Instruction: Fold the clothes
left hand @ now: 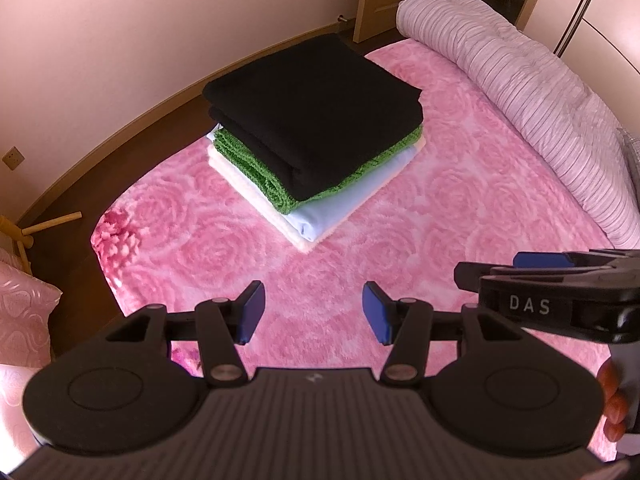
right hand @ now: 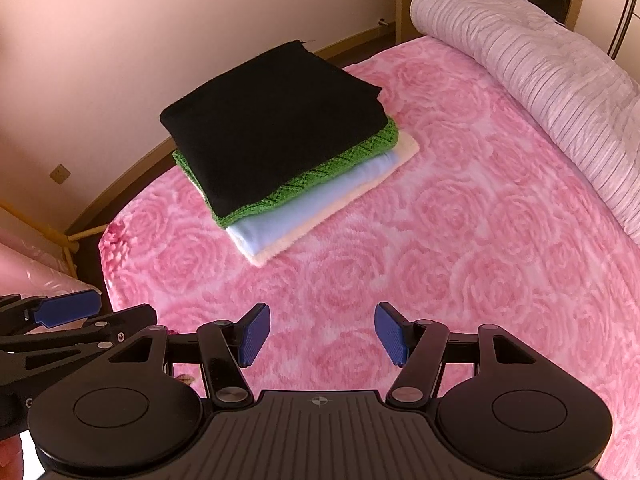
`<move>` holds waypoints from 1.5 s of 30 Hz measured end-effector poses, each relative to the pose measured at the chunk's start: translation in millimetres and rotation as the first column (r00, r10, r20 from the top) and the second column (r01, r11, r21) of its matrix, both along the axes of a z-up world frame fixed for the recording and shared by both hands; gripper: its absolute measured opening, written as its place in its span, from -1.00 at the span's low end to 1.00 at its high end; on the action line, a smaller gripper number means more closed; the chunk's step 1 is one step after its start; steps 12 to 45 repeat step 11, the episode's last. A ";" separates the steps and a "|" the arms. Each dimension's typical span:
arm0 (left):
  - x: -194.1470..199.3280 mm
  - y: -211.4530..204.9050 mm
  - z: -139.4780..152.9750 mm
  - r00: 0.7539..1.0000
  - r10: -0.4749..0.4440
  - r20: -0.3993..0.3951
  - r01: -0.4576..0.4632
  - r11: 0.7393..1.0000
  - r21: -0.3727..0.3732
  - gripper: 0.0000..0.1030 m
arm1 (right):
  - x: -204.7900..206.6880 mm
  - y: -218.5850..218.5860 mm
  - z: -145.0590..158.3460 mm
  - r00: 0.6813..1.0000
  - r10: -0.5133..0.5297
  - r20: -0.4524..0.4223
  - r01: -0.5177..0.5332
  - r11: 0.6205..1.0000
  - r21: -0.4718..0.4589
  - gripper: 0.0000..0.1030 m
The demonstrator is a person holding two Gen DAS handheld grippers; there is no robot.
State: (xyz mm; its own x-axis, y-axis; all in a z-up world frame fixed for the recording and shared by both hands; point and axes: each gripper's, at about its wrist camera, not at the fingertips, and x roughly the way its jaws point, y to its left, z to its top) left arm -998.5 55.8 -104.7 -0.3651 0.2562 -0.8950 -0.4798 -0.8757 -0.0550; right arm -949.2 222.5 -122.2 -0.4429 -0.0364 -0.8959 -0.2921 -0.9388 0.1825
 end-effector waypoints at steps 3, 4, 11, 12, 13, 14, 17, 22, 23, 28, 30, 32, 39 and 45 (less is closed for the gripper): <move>-3.0 0.4 1.8 1.000 -0.001 -0.009 0.001 1.000 0.005 -0.03 | -3.7 1.0 0.7 1.000 -0.001 -0.001 0.001 1.000 -0.003 0.20; -3.8 0.5 2.6 1.000 0.000 -0.014 0.000 1.000 0.007 -0.03 | -4.5 1.3 1.0 1.000 -0.003 -0.002 0.003 1.000 -0.002 0.20; -3.9 -2.6 11.4 0.997 0.002 -0.073 -0.001 1.000 0.015 -0.03 | -4.1 -0.7 4.4 1.000 -0.012 -0.010 0.012 1.000 -0.003 0.20; -3.9 -2.6 11.4 0.997 0.002 -0.073 -0.001 1.000 0.015 -0.03 | -4.1 -0.7 4.4 1.000 -0.012 -0.010 0.012 1.000 -0.003 0.20; -3.9 -2.6 11.4 0.997 0.002 -0.073 -0.001 1.000 0.015 -0.03 | -4.1 -0.7 4.4 1.000 -0.012 -0.010 0.012 1.000 -0.003 0.20; -3.9 -2.6 11.4 0.997 0.002 -0.073 -0.001 1.000 0.015 -0.03 | -4.1 -0.7 4.4 1.000 -0.012 -0.010 0.012 1.000 -0.003 0.20; -3.9 -2.6 11.4 0.997 0.002 -0.073 -0.001 1.000 0.015 -0.03 | -4.1 -0.7 4.4 1.000 -0.012 -0.010 0.012 1.000 -0.003 0.20; -3.9 -2.6 11.4 0.997 0.002 -0.073 -0.001 1.000 0.015 -0.03 | -4.1 -0.7 4.4 1.000 -0.012 -0.010 0.012 1.000 -0.003 0.20; -3.9 -2.6 11.4 0.997 0.002 -0.073 -0.001 1.000 0.015 -0.03 | -4.1 -0.7 4.4 1.000 -0.012 -0.010 0.012 1.000 -0.003 0.20; -3.9 -2.6 11.4 0.997 0.002 -0.073 -0.001 1.000 0.015 -0.03 | -4.1 -0.7 4.4 1.000 -0.012 -0.010 0.012 1.000 -0.003 0.20; -3.9 -2.6 11.4 0.997 0.002 -0.073 -0.001 1.000 0.015 -0.03 | -4.1 -0.7 4.4 1.000 -0.012 -0.010 0.012 1.000 -0.003 0.20; -3.9 -2.6 11.4 0.997 0.002 -0.073 -0.001 1.000 0.015 -0.03 | -4.1 -0.7 4.4 1.000 -0.012 -0.010 0.012 1.000 -0.003 0.20; -3.9 -2.6 11.4 0.997 0.002 -0.073 -0.001 1.000 0.015 -0.03 | -4.1 -0.7 4.4 1.000 -0.012 -0.010 0.012 1.000 -0.003 0.20; -3.9 -2.6 11.4 0.997 0.002 -0.073 -0.001 1.000 0.015 -0.03 | -4.1 -0.7 4.4 1.000 -0.012 -0.010 0.012 1.000 -0.003 0.20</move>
